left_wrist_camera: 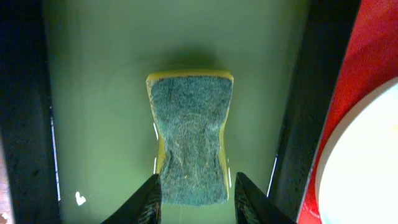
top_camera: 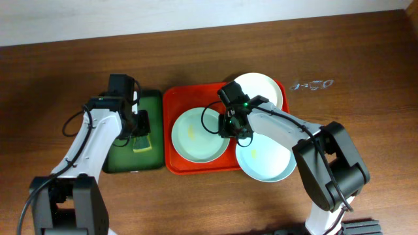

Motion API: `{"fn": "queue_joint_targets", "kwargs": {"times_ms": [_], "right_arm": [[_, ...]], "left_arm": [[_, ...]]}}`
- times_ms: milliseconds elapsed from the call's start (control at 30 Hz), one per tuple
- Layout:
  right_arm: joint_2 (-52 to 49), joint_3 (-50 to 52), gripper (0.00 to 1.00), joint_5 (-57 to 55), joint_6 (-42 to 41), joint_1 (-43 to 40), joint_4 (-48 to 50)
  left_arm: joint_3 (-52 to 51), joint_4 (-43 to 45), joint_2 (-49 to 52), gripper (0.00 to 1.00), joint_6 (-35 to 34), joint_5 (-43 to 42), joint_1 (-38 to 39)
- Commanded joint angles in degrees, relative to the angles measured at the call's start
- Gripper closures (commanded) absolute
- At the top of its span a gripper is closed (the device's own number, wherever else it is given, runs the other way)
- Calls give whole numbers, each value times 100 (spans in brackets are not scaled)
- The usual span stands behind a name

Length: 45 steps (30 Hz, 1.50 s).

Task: Clean dirty plates on tray and stack at the side
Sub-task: 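Lift the sponge with left gripper and carry it over the pale green plate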

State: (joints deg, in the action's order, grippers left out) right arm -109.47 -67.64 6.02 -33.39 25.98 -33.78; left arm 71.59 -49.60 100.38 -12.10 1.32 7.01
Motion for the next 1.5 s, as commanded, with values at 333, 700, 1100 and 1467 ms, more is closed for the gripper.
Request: {"fn": "queue_joint_targets", "kwargs": {"times_ms": [333,700,1100,1467], "right_arm": [[-63,35,68,-28,-11,33,20],[-63,35,68,-28,-11,33,20],[-63,35,68,-28,-11,33,20],[-63,35,68,-26,-11,33,17]], "left_arm": [[-621,787,4,66,15,-2,9],[-988,1340,22,65,15,0,9],[-1349,1731,33,64,15,151,13],[-1351,1788,79,72,17,151,42]]}}
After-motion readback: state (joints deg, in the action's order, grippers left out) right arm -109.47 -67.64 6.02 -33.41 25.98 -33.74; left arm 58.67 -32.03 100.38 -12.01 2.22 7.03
